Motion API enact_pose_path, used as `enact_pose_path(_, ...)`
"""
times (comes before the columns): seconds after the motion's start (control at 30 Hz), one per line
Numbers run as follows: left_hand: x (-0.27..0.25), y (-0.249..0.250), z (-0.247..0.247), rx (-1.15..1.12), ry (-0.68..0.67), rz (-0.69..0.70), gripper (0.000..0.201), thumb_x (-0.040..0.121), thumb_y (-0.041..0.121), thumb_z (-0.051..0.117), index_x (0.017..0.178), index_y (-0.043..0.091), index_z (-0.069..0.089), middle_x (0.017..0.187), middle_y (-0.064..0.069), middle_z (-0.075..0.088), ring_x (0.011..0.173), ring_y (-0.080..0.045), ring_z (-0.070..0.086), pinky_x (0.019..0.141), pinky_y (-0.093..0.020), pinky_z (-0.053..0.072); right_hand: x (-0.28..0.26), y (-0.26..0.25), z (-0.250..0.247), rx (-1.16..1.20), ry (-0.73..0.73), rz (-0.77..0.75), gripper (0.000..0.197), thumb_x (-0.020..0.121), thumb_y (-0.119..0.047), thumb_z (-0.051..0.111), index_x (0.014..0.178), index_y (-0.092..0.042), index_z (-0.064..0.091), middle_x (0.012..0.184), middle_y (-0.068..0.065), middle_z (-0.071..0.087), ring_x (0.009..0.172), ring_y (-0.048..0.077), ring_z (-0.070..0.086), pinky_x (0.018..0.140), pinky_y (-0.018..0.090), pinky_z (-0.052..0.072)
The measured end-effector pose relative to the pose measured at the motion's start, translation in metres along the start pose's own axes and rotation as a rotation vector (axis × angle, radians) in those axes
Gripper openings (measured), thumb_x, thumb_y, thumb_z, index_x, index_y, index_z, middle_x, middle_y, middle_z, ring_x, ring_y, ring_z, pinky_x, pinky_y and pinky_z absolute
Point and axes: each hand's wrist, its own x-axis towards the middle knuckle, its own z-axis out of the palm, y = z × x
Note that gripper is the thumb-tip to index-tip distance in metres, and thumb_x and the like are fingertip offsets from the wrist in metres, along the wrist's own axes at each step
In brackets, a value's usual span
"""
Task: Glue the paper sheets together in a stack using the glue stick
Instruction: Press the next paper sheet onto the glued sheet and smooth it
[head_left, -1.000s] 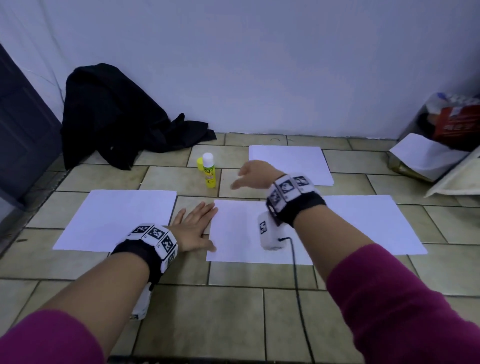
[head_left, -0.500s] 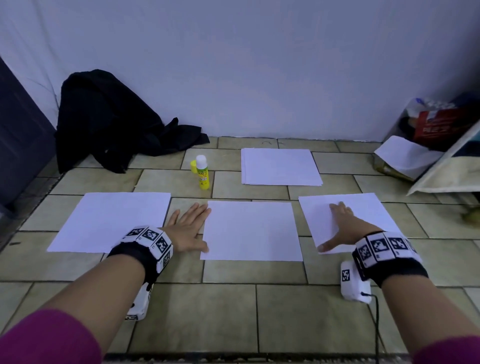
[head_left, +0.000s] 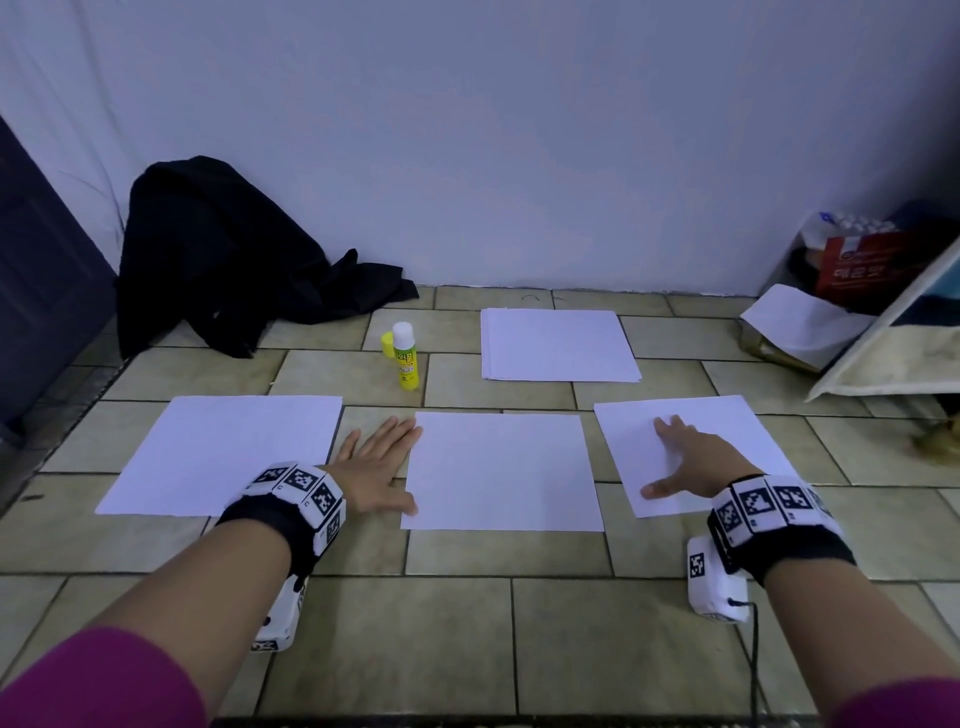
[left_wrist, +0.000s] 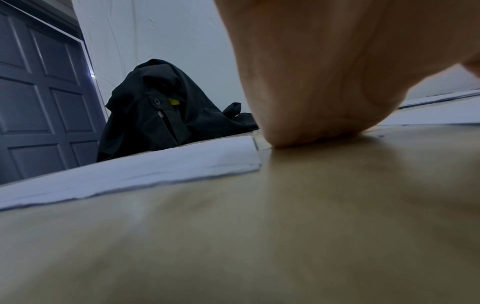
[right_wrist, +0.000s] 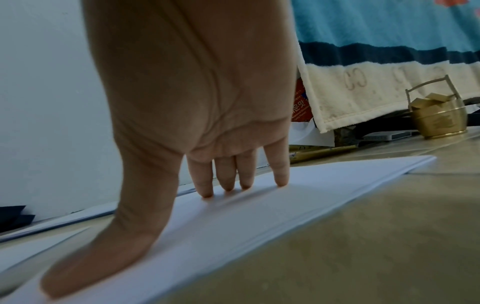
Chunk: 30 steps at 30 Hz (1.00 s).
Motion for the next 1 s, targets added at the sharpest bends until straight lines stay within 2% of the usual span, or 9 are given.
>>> enact_pose_path(0.23,0.001,-0.001,0.001,0.002,0.002,0.004,0.101,0.088,0.047,0.057,0.150,0.024,-0.019,0.154,0.012,-0.029,0.141,-0.006,-0.029,0.115,-0.039,-0.018,0.002,-0.003,0.000,-0.025,0.024,0.020,0.098,0.088,-0.054,0.058,0.153,-0.015,-0.004,0.161,0.008,-0.003,0.144,0.023,0.023,0.113,0.033,0.026)
enact_pose_path(0.33,0.001,-0.001,0.000,-0.001,-0.003,0.004,0.107,0.077,0.057,0.053,0.150,0.025,-0.019,0.155,0.012,-0.029,0.140,-0.005,-0.029,0.115,-0.039,-0.018,0.001,-0.004,0.000,-0.023,0.031,0.026,0.088,0.092,-0.053,0.051,0.153,-0.016,0.000,0.161,0.007,0.002,0.143,0.023,0.026,0.111,0.032,0.027)
enact_pose_path(0.4,0.000,-0.001,0.000,0.003,-0.002,0.010,0.104,0.082,0.054,0.054,0.150,0.024,-0.019,0.155,0.012,-0.029,0.141,-0.006,-0.029,0.115,-0.039,-0.018,0.001,-0.003,-0.002,0.020,0.065,0.043,0.077,0.095,-0.048,0.049,0.153,-0.015,0.011,0.160,0.007,0.015,0.140,0.024,0.031,0.110,0.032,0.027)
enact_pose_path(0.47,0.000,-0.001,0.000,0.001,0.000,0.009,0.102,0.086,0.051,0.055,0.150,0.024,-0.019,0.154,0.012,-0.030,0.141,-0.006,-0.029,0.116,-0.039,-0.018,0.003,-0.002,-0.007,0.086,0.119,0.064,0.060,0.096,-0.043,0.049,0.144,-0.009,0.036,0.146,0.010,0.043,0.128,0.025,0.046,0.102,0.031,0.033)
enact_pose_path(0.57,-0.001,0.000,-0.001,0.004,-0.007,0.007,0.111,0.067,0.060,0.044,0.150,0.024,-0.019,0.155,0.012,-0.029,0.141,-0.006,-0.029,0.115,-0.039,-0.017,0.003,-0.001,-0.012,0.182,0.208,0.064,0.034,0.098,-0.031,0.049,0.119,-0.006,0.057,0.117,0.014,0.063,0.093,0.024,0.054,0.081,0.028,0.036)
enact_pose_path(0.7,0.000,-0.003,-0.001,0.001,-0.007,0.023,0.111,0.063,0.061,0.040,0.150,0.025,-0.019,0.154,0.012,-0.029,0.141,-0.006,-0.029,0.115,-0.039,-0.017,0.002,0.003,-0.012,0.307,0.396,0.071,0.026,0.095,-0.015,0.049,0.118,-0.005,0.059,0.103,0.016,0.065,0.083,0.025,0.049,0.074,0.030,0.038)
enact_pose_path(0.8,0.002,-0.005,0.001,-0.003,-0.002,0.026,0.111,0.063,0.061,0.040,0.150,0.026,-0.019,0.155,0.013,-0.029,0.141,-0.005,-0.029,0.116,-0.040,-0.018,-0.003,0.000,-0.012,0.334,0.389,0.062,0.031,0.094,-0.014,0.051,0.125,-0.008,0.055,0.105,0.015,0.064,0.084,0.025,0.049,0.074,0.030,0.038)
enact_pose_path(0.93,0.001,-0.006,0.001,-0.005,0.002,0.036,0.114,0.061,0.065,0.040,0.150,0.025,-0.020,0.155,0.012,-0.029,0.141,-0.006,-0.029,0.115,-0.040,-0.018,-0.009,-0.009,-0.019,0.351,0.379,0.066,0.044,0.096,-0.021,0.051,0.137,-0.008,0.041,0.117,0.017,0.061,0.102,0.033,0.057,0.078,0.034,0.041)
enact_pose_path(1.0,0.000,-0.006,0.001,-0.001,-0.002,0.039,0.124,0.049,0.074,0.032,0.150,0.025,-0.020,0.154,0.013,-0.029,0.141,-0.005,-0.029,0.116,-0.040,-0.018,-0.016,-0.017,-0.024,0.397,0.389,0.060,0.052,0.096,-0.023,0.053,0.141,-0.005,0.033,0.125,0.021,0.057,0.112,0.036,0.054,0.084,0.037,0.041)
